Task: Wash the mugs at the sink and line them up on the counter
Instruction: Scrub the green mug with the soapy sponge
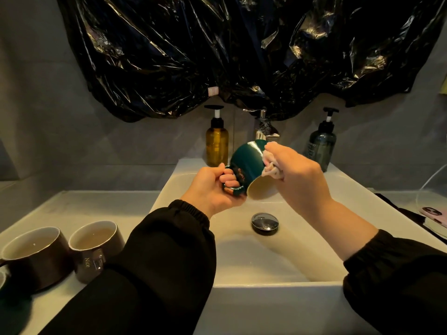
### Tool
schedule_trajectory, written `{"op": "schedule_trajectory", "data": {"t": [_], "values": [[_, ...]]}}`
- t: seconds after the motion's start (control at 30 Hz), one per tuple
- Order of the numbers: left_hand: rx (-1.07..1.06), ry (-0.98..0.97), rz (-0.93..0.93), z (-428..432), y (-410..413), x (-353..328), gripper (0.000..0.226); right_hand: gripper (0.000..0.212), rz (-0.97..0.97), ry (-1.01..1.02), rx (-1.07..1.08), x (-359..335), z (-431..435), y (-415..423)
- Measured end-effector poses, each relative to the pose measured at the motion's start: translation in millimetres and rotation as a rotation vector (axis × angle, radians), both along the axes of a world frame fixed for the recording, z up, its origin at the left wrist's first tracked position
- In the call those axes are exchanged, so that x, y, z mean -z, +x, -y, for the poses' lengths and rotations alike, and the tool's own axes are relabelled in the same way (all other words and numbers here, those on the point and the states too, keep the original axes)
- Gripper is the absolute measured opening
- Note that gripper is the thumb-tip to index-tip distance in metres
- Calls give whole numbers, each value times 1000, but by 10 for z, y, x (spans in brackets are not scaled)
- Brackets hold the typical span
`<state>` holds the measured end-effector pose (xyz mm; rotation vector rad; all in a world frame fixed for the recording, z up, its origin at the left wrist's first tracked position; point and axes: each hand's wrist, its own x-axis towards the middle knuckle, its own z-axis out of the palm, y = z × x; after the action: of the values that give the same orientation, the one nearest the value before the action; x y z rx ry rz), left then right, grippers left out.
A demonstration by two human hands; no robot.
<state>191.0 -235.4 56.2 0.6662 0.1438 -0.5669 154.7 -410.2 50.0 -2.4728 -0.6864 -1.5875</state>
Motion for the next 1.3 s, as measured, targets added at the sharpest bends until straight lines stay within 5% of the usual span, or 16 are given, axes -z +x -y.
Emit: {"op": "schedule_trajectory", "data": {"t": [0.07, 0.17, 0.23, 0.3, 0.4, 0.5, 0.6, 0.73, 0.9, 1.1, 1.3], "values": [[47, 16, -71, 31, 2, 25, 34, 22, -18, -58, 66, -10, 48, 21], [62, 214, -40, 44, 1, 48, 31, 12, -293, -1, 206, 1, 63, 26], [36, 595, 198, 57, -30, 60, 33, 13, -463, 134, 326, -4, 52, 36], [-97, 1029, 629, 82, -65, 65, 32, 14, -581, 226, 408, -23, 83, 54], [-82, 1310, 1216, 95, -107, 62, 20, 16, -737, 308, 440, -34, 116, 60], [139, 1511, 1340, 98, -117, 101, 17, 15, -845, 344, 447, -22, 122, 64], [137, 1657, 1406, 100, -129, 73, 14, 13, -884, 364, 418, 2, 115, 92], [28, 1613, 1344, 89, -171, 20, 18, 13, -834, 489, 315, 18, 85, 115], [-192, 1366, 1014, -244, -160, -23, 25, 19, -748, 819, 68, -58, -53, 121], [-410, 1205, 665, -1074, -34, -314, 34, 21, -919, 755, -46, 22, -744, 241], [-524, 1097, 378, -1975, 187, -400, 19, 13, -849, 567, -73, 123, -1589, 267]]}}
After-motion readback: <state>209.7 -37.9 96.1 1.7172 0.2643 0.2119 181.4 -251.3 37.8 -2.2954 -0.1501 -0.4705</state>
